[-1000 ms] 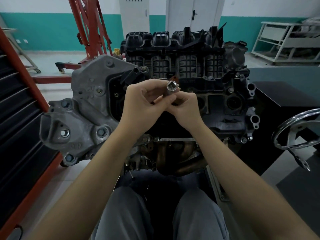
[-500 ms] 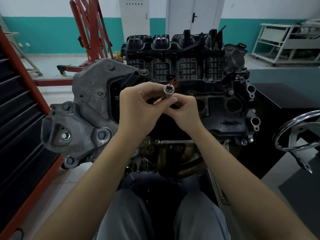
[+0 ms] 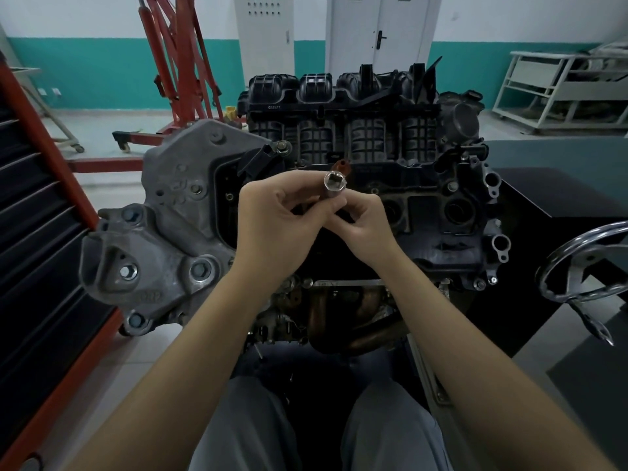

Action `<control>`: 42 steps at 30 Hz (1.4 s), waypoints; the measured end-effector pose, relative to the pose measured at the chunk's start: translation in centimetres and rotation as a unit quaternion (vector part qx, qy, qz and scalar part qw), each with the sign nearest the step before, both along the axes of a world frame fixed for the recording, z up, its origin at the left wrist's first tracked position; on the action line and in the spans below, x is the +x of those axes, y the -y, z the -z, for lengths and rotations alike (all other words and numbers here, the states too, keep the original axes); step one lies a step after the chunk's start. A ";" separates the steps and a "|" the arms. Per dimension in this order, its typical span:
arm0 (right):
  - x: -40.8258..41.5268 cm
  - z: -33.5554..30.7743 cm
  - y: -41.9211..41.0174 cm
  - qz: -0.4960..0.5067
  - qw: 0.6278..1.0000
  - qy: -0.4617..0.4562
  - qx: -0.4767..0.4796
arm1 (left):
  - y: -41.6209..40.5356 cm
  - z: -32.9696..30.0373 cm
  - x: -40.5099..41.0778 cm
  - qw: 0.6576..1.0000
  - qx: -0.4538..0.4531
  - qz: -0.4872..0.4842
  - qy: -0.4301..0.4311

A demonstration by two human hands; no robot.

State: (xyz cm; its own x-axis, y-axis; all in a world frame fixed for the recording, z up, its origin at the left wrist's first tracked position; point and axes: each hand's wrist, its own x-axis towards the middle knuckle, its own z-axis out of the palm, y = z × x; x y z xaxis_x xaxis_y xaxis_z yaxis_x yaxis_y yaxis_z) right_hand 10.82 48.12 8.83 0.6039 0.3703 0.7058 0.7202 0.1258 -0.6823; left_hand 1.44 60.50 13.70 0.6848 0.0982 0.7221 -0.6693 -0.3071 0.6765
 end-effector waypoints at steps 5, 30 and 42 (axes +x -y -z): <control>-0.1 0.0 -0.2 0.011 1.000 -0.006 0.004 | -0.2 0.0 0.0 0.998 -0.015 0.058 -0.023; 0.1 0.2 -0.4 0.005 1.000 -0.016 -0.001 | -0.4 0.0 0.0 0.999 0.010 0.030 -0.026; 0.1 0.2 -0.3 0.015 1.000 0.001 -0.011 | -0.6 -0.1 -0.1 0.998 0.044 0.029 -0.031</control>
State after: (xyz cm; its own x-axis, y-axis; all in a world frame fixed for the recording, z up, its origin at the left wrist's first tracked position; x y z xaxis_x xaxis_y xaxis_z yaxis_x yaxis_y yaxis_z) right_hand 10.94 48.40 8.63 0.6140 0.3672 0.6987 0.7246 0.0888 -0.6834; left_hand 1.34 61.09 13.79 0.7307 -0.0053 0.6827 -0.6461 -0.3284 0.6890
